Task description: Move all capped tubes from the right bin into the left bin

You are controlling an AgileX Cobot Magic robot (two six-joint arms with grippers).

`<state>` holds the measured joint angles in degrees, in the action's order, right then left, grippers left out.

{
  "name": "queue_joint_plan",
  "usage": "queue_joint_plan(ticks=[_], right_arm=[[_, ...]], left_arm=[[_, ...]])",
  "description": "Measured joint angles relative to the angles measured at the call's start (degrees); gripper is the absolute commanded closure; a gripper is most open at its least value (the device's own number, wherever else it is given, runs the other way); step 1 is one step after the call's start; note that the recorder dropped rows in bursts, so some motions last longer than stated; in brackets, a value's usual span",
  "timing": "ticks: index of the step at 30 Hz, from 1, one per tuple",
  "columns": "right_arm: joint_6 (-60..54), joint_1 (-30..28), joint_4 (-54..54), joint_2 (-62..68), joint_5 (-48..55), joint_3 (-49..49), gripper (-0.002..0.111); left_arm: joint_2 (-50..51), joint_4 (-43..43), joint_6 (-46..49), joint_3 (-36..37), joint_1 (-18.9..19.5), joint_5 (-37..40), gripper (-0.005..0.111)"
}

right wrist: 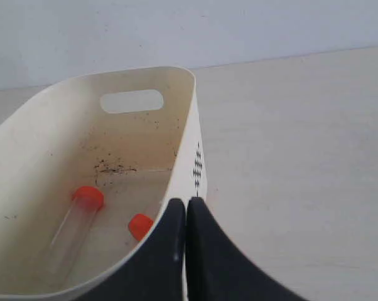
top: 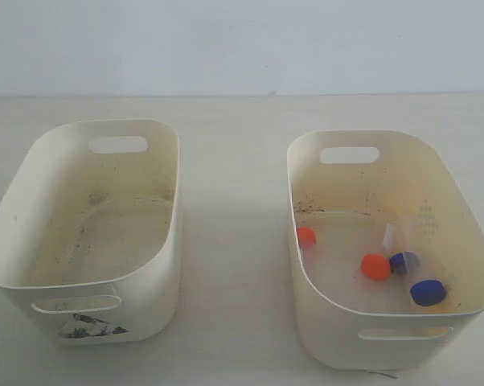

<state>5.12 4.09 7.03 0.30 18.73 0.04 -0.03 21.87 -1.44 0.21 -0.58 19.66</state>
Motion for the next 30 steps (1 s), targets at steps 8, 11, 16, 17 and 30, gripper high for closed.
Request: queue_joint_plan(ticks=[8, 11, 16, 17, 30], right_arm=[[0.00, 0.00, 0.00, 0.00, 0.00, 0.00, 0.109], [0.00, 0.00, 0.00, 0.00, 0.76, 0.00, 0.109], [0.00, 0.00, 0.00, 0.00, 1.37, 0.00, 0.109], [0.00, 0.00, 0.00, 0.00, 1.37, 0.00, 0.109], [0.00, 0.00, 0.00, 0.00, -9.11, 0.00, 0.109]], left_arm=[[0.00, 0.00, 0.00, 0.00, 0.00, 0.00, 0.102], [0.00, 0.00, 0.00, 0.00, 0.00, 0.00, 0.102], [0.00, 0.00, 0.00, 0.00, 0.00, 0.00, 0.102], [0.00, 0.00, 0.00, 0.00, 0.00, 0.00, 0.102], [0.00, 0.00, 0.00, 0.00, 0.00, 0.00, 0.102]])
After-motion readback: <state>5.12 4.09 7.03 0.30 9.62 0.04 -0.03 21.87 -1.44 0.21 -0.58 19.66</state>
